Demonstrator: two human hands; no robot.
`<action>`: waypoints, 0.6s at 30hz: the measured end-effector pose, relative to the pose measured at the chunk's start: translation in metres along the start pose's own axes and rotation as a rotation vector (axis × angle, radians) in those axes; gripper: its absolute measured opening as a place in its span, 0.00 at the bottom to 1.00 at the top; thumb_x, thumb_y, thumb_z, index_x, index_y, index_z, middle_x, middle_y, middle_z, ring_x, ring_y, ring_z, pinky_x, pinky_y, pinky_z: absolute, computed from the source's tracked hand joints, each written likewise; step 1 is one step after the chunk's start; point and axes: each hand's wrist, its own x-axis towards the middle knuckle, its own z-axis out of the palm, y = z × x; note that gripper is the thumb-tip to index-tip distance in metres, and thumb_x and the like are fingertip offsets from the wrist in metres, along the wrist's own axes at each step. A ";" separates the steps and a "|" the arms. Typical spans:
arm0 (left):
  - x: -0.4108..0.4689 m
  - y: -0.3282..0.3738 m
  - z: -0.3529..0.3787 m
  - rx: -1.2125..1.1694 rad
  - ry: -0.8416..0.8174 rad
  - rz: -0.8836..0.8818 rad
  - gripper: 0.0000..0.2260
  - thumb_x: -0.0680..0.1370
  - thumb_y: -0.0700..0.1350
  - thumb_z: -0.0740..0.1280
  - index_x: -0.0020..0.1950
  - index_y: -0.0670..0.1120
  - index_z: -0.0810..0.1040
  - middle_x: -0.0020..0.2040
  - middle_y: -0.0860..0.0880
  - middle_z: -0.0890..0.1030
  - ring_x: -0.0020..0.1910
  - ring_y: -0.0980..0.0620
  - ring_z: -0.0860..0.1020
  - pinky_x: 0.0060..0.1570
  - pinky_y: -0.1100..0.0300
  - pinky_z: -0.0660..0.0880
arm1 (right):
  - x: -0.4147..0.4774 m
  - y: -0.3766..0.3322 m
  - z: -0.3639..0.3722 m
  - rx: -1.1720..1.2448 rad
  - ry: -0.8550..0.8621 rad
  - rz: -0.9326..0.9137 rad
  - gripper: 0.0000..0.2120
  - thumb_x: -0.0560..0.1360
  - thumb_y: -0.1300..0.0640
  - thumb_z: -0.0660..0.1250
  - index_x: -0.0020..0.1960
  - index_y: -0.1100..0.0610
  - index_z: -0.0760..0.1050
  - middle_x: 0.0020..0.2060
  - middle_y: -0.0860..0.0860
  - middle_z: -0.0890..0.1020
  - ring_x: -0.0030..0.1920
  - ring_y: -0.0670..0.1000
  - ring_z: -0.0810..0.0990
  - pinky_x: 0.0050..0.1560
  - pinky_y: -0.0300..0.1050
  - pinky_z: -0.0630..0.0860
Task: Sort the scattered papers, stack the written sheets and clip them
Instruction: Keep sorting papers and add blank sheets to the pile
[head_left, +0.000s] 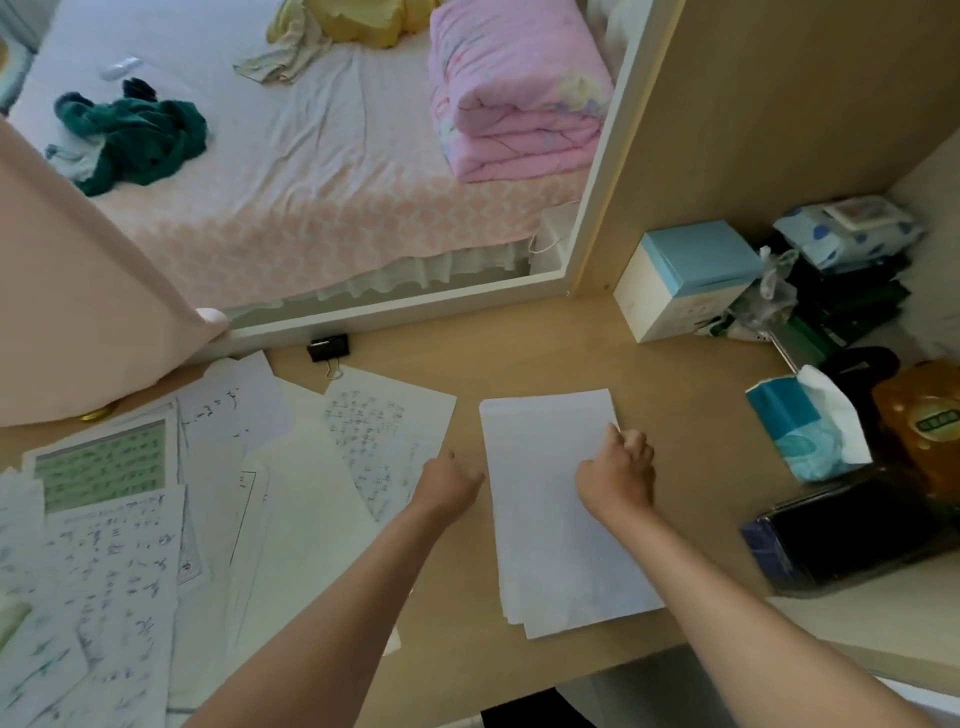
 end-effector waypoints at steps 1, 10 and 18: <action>-0.002 -0.007 -0.013 0.001 0.021 0.013 0.24 0.80 0.48 0.64 0.74 0.42 0.67 0.66 0.42 0.75 0.60 0.45 0.77 0.56 0.53 0.75 | -0.011 -0.018 0.003 0.038 -0.044 -0.080 0.25 0.76 0.60 0.58 0.73 0.57 0.65 0.67 0.57 0.66 0.67 0.59 0.67 0.65 0.51 0.68; -0.020 -0.150 -0.153 0.242 0.260 0.178 0.22 0.78 0.46 0.68 0.72 0.47 0.70 0.68 0.45 0.74 0.68 0.45 0.71 0.66 0.51 0.70 | -0.125 -0.177 0.099 0.301 -0.500 -0.211 0.21 0.76 0.56 0.60 0.69 0.51 0.72 0.68 0.51 0.72 0.66 0.53 0.73 0.63 0.46 0.73; -0.025 -0.286 -0.230 0.609 0.130 -0.030 0.49 0.71 0.68 0.68 0.81 0.54 0.41 0.79 0.42 0.34 0.78 0.39 0.36 0.76 0.39 0.45 | -0.159 -0.224 0.157 0.178 -0.381 0.004 0.37 0.70 0.44 0.71 0.74 0.52 0.60 0.68 0.52 0.69 0.61 0.56 0.76 0.58 0.48 0.74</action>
